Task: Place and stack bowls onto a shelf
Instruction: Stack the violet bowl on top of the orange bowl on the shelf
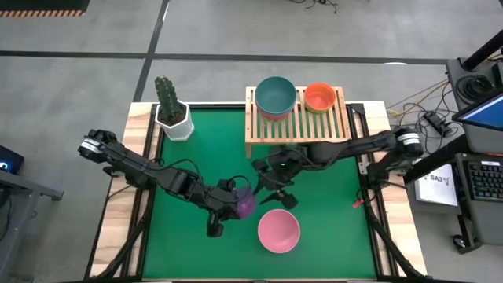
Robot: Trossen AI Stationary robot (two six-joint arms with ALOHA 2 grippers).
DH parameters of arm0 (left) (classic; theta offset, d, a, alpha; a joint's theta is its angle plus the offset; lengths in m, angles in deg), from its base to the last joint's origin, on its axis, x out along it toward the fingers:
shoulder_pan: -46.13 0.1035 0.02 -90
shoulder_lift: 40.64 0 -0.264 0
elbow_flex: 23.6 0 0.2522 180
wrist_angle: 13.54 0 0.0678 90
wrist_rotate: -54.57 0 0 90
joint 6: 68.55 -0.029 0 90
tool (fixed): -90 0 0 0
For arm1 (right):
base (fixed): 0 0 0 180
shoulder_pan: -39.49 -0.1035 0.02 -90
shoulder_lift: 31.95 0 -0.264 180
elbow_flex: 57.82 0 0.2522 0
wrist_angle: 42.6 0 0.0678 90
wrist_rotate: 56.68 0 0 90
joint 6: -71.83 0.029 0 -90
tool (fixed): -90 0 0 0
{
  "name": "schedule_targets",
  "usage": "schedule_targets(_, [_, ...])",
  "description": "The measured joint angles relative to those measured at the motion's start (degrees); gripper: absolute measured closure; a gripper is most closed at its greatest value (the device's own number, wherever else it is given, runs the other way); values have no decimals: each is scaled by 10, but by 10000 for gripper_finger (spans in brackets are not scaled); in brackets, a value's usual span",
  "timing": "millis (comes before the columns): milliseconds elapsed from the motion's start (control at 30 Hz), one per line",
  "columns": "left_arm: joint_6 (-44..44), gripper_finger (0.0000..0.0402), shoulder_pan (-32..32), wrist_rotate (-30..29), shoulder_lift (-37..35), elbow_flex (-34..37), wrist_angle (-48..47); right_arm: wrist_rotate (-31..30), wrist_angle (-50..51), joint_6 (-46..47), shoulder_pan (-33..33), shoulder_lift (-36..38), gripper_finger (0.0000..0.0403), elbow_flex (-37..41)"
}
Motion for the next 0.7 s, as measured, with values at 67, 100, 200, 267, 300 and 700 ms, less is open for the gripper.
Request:
schedule_targets(67, [0, 402, 0, 10, 0, 0, -1, 36, 10, -13, 1, -22, 240, -25])
schedule_targets(100, [0, 402, -1, 12, 0, 0, -1, 47, 16, -17, 1, -32, 243, -36])
schedule_targets(200, [0, 401, -1, 15, 0, 0, -3, 53, 34, -33, 1, -57, 253, -66])
schedule_targets(267, [0, 401, -1, 19, 0, 1, -5, 53, 39, -42, 1, -70, 258, -79])
schedule_targets(300, [1, 401, -1, 23, 0, 1, -6, 54, 40, -44, 1, -75, 259, -84])
schedule_targets(700, [17, 401, 0, 27, 0, 2, -18, 45, 60, -54, 9, -68, 260, -105])
